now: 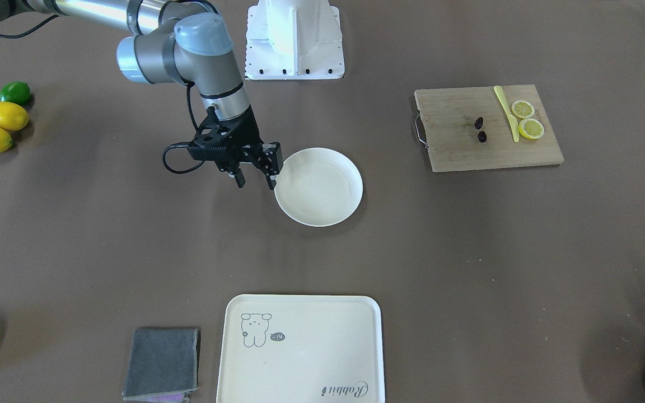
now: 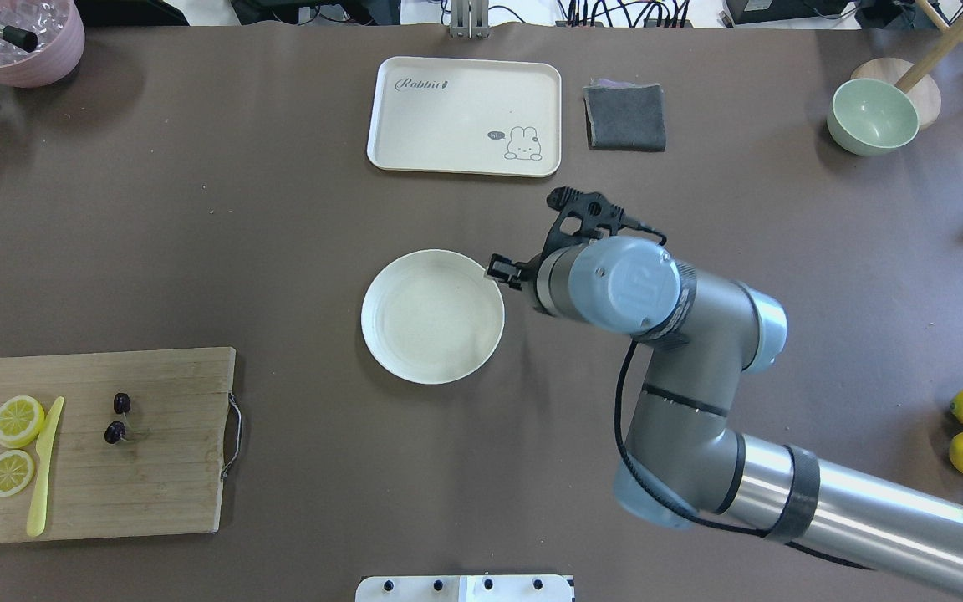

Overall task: Place red cherry on plate
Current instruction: 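Slide the white plate with the right gripper toward the table's middle, then release the plate and withdraw the right arm while the left arm reaches out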

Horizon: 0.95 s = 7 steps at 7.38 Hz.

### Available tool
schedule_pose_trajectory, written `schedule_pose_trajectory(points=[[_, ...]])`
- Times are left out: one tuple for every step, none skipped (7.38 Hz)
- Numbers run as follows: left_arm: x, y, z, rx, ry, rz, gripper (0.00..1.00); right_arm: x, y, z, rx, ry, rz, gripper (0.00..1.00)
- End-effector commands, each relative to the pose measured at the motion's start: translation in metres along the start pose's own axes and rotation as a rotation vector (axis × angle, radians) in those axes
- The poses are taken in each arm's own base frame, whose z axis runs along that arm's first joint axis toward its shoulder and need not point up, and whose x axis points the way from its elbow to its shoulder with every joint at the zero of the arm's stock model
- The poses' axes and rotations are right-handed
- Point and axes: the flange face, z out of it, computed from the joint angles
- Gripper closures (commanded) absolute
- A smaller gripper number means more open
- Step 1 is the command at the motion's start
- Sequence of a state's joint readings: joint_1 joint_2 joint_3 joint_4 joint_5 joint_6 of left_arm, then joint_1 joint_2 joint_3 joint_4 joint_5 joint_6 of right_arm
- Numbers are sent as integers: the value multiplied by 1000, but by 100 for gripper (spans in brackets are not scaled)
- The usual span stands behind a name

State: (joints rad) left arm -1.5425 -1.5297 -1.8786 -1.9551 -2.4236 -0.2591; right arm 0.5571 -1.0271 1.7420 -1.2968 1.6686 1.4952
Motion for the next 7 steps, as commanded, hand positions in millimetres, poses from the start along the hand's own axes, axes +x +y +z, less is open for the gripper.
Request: schedule_pose_trajectory(points=[[83,20,18,-64,68,-99,1,76,-104,-74,-36,72,-76,0],[115,39,33,-100,50,-136,1,127,-139,-105,-54,96,-122,0],[142,60,47,-144,34,-179,1,172,-171,-128,-71,104,-164,0],[162,78,59,-179,23,-191,1,211,-190,-140,-98,112,-219,0],[182,94,73,-197,25,-179,1,246,-208,-152,-124,107,-287,0],[193,121,91,-204,20,-165,1,279,-222,-169,-142,98,-319,0],[208,143,108,-220,13,-171,1,314,-234,-183,-145,107,-367,0]])
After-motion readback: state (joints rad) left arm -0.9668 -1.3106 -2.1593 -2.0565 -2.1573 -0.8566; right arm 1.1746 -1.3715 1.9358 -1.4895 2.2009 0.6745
